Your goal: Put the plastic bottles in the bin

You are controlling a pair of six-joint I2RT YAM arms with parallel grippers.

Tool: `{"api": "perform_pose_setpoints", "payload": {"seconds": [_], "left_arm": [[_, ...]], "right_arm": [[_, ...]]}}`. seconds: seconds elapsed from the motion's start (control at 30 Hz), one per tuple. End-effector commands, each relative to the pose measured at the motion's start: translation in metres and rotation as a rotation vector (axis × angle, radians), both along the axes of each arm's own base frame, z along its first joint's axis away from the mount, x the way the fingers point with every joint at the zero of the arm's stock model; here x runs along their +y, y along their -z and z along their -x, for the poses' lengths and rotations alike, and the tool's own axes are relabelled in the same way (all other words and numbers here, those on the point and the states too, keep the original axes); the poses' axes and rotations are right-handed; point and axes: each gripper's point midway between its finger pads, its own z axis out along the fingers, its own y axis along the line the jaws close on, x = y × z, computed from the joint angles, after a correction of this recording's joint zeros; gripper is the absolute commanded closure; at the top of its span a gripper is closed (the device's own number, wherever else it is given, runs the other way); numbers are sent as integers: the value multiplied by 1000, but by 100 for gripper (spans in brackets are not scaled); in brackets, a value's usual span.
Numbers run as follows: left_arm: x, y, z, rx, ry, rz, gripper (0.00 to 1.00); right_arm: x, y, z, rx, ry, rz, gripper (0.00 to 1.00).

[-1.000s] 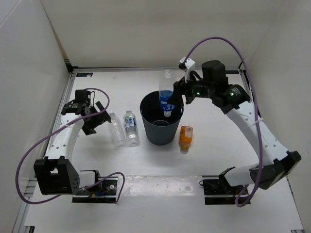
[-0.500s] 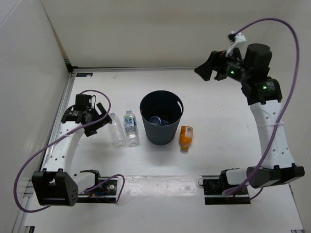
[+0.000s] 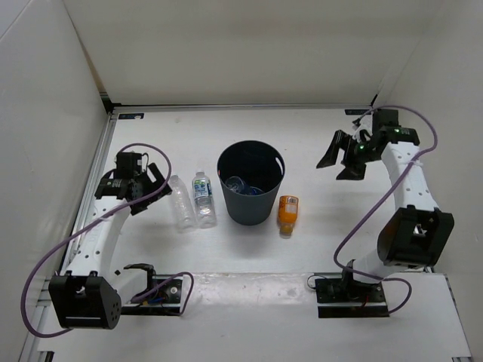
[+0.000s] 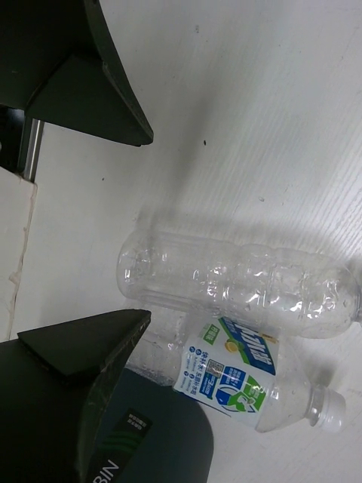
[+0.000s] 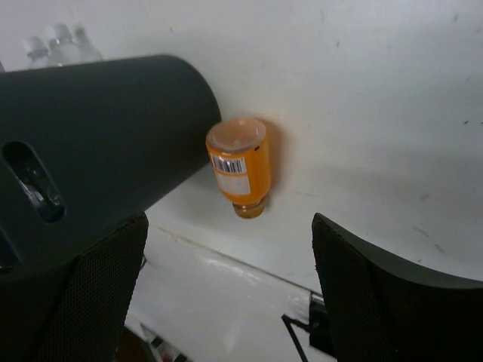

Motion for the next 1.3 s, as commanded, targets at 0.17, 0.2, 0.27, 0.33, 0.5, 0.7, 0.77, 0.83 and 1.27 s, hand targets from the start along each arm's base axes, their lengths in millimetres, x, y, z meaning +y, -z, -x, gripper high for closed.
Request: {"api": "perform_pose_setpoints", "payload": {"seconds": [0.17,0.2,0.27,0.33,0.5,0.7,0.77,0.83,1.27], "left_arm": [[-6,11,12,58,45,17,0],[-6,11,12,61,54,11,0],[-5,9,13,67,66,4,0],[-5,13,18,93,76,-1,0],[-12,8,21,71,126,19,0],[-20,2,21,41,195,13,0],[-19,-3,21,22,229,-16,0],[-17,-4,23,20,246,-41,0],[-11,-4,35,79,256,-71,0]], "right_arm": [[47,46,53,234,-185,-67,11],[48,52,56,245,-188,-48,11],[53,68,72,303,-197,-47,11],[58,79,86,376,-194,-70,11],[71,96,102,451,-245,-70,12],[101,107,106,473,-323,-28,14],[109,111,95,491,-325,-34,14],[110,117,89,524,-312,-40,12],[107,157,87,662,-301,7,14]]}}
